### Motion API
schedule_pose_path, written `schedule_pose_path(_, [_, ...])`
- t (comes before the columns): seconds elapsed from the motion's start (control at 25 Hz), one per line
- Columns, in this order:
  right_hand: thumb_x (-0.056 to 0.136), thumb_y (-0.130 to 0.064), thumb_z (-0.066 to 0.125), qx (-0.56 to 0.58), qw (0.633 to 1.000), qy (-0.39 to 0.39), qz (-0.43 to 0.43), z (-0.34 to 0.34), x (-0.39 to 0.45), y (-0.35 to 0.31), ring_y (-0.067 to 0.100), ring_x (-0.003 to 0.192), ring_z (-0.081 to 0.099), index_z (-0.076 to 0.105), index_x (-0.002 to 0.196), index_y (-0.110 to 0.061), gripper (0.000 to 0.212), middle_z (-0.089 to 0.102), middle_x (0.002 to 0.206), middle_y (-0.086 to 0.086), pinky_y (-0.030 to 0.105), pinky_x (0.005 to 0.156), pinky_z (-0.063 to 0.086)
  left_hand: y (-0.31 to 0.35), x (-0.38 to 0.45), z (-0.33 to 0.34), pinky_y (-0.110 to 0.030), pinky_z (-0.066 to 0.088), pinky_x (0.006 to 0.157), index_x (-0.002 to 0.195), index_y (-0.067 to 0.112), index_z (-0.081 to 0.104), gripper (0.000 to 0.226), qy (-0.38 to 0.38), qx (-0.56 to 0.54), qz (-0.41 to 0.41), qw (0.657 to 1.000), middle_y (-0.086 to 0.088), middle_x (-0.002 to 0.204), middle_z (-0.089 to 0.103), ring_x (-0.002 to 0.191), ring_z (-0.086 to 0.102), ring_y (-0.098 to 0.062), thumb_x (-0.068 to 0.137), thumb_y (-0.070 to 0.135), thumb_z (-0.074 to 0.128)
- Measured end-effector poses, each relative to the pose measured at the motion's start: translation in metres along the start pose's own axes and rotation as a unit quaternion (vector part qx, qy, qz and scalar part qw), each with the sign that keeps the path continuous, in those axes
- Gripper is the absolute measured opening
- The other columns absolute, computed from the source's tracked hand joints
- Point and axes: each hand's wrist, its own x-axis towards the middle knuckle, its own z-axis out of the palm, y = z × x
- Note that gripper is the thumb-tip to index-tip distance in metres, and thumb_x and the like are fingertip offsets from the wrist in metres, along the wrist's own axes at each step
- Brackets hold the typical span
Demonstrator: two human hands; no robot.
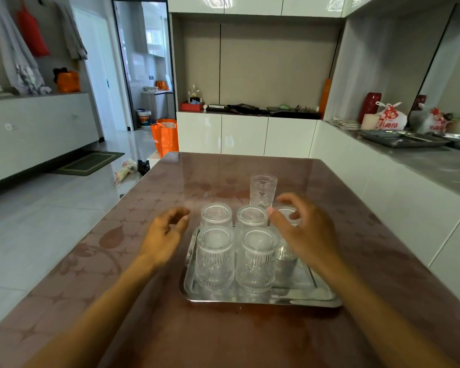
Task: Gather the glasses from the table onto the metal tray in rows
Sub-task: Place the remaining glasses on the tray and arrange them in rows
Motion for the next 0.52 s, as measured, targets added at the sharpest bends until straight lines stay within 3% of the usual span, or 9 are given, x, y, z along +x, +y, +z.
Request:
schedule_pose_path(0.08, [0.088, -0.05, 0.06, -0.026, 1.0, 0.002, 0.018, 0.002, 0.034, 0.012, 0.008, 0.081, 0.061, 0.062, 0.113, -0.032, 0.031, 0.068, 0.109, -0.01, 0.021, 0.061, 0.045, -0.032, 0.02, 0.004, -0.028, 0.042, 0.102, 0.136, 0.01, 0.054, 0.037, -0.072, 0.122, -0.044, 0.989, -0.011, 0.139, 0.058, 0.126, 0.054, -0.024, 0.1, 0.012, 0.047])
schedule_pose_path(0.2, [0.087, -0.045, 0.063, -0.073, 0.994, -0.06, 0.053, 0.013, 0.081, 0.032, 0.013, 0.09, 0.061, 0.058, 0.121, -0.029, 0.038, 0.064, 0.12, -0.007, 0.027, 0.069, 0.046, -0.064, 0.037, 0.008, -0.039, 0.028, 0.118, 0.148, 0.017, 0.041, 0.049, -0.138, 0.295, -0.057, 0.944, -0.009, 0.157, 0.04, 0.143, 0.039, -0.027, 0.101, 0.031, 0.043])
schedule_pose_path(0.36, [0.09, -0.026, 0.064, -0.055, 0.981, -0.175, 0.068, 0.036, 0.128, 0.057, 0.015, 0.102, 0.06, 0.053, 0.131, -0.03, 0.042, 0.061, 0.129, -0.006, 0.033, 0.08, 0.051, -0.079, 0.045, 0.014, -0.041, 0.023, 0.122, 0.148, 0.022, 0.043, 0.051, -0.134, 0.306, -0.042, 0.942, -0.005, 0.159, 0.038, 0.146, 0.035, -0.025, 0.101, 0.04, 0.041])
schedule_pose_path(0.44, [0.093, -0.01, 0.056, -0.029, 0.968, -0.231, 0.09, 0.049, 0.143, 0.066, 0.016, 0.092, 0.061, 0.051, 0.136, -0.028, 0.047, 0.058, 0.129, -0.004, 0.034, 0.073, 0.053, -0.084, 0.044, 0.014, -0.042, 0.024, 0.122, 0.148, 0.022, 0.044, 0.05, -0.127, 0.31, -0.033, 0.942, -0.005, 0.159, 0.039, 0.146, 0.035, -0.024, 0.101, 0.039, 0.04])
schedule_pose_path(0.52, [0.09, 0.001, 0.055, -0.045, 0.957, -0.267, 0.103, 0.065, 0.153, 0.072, 0.017, 0.082, 0.059, 0.056, 0.133, -0.021, 0.049, 0.056, 0.121, -0.003, 0.027, 0.061, 0.047, -0.085, 0.044, 0.015, -0.041, 0.024, 0.123, 0.146, 0.021, 0.047, 0.047, -0.118, 0.297, -0.026, 0.947, -0.005, 0.157, 0.041, 0.145, 0.037, -0.023, 0.102, 0.036, 0.04])
